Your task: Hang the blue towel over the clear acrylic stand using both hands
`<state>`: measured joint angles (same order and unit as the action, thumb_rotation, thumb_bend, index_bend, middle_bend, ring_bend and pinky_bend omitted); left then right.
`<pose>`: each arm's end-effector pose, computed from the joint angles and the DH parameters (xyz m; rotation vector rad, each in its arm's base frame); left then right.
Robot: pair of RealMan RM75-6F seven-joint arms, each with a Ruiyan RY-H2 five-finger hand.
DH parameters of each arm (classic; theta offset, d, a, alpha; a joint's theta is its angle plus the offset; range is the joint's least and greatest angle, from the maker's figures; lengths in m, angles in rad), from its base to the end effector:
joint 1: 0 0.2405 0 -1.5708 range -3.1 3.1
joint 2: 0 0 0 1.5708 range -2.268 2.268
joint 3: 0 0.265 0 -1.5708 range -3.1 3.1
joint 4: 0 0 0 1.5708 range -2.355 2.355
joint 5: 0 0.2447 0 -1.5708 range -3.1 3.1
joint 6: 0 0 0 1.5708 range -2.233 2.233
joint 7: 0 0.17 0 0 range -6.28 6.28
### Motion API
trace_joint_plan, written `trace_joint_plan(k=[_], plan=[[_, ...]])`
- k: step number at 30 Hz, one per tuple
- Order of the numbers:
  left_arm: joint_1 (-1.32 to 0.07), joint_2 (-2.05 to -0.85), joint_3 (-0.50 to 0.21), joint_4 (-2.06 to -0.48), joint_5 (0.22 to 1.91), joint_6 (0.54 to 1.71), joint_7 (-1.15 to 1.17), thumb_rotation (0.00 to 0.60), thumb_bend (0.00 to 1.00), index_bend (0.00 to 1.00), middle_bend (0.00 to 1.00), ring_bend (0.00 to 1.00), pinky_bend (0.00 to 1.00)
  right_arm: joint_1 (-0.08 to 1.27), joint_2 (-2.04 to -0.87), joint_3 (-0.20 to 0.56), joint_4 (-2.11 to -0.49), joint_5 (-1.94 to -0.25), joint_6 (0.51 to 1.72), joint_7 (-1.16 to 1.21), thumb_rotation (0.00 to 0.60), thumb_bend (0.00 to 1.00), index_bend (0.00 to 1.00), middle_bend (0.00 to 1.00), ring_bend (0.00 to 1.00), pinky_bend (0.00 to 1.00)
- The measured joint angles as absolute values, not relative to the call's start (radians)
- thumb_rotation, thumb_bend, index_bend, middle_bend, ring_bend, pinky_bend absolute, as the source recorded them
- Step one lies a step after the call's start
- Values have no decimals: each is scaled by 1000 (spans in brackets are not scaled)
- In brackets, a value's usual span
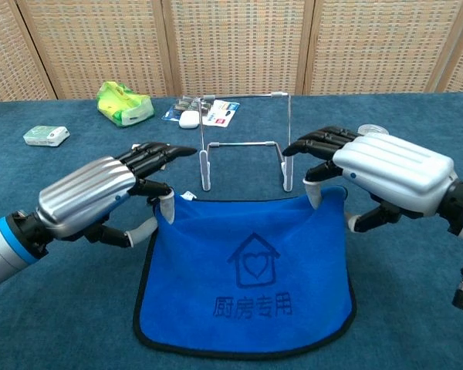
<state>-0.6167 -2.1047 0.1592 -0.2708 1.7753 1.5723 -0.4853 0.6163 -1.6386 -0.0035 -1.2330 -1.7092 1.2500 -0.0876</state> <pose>-0.2076 0.3295 -0.1161 -2.0786 -0.5028 -1.4358 -0.1714 -0.3160 -0.0714 2.0528 -0.5653 1.1951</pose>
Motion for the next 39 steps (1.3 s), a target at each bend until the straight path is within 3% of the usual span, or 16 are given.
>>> trace_joint_plan(k=[17,39], plan=[[-671,-1976,79,-555,1744,1655,-312,600,690,621,0,0,0,634,-1538,84,-1474,-1706,1271,-279,600,646,667,130,0,0],[-739,-1787,-84,-1009,1654,1522,-35,600,698,621,0,0,0,686,-1455,247,-1634,-1559,1223,-402,600,672,674,139,0,0]])
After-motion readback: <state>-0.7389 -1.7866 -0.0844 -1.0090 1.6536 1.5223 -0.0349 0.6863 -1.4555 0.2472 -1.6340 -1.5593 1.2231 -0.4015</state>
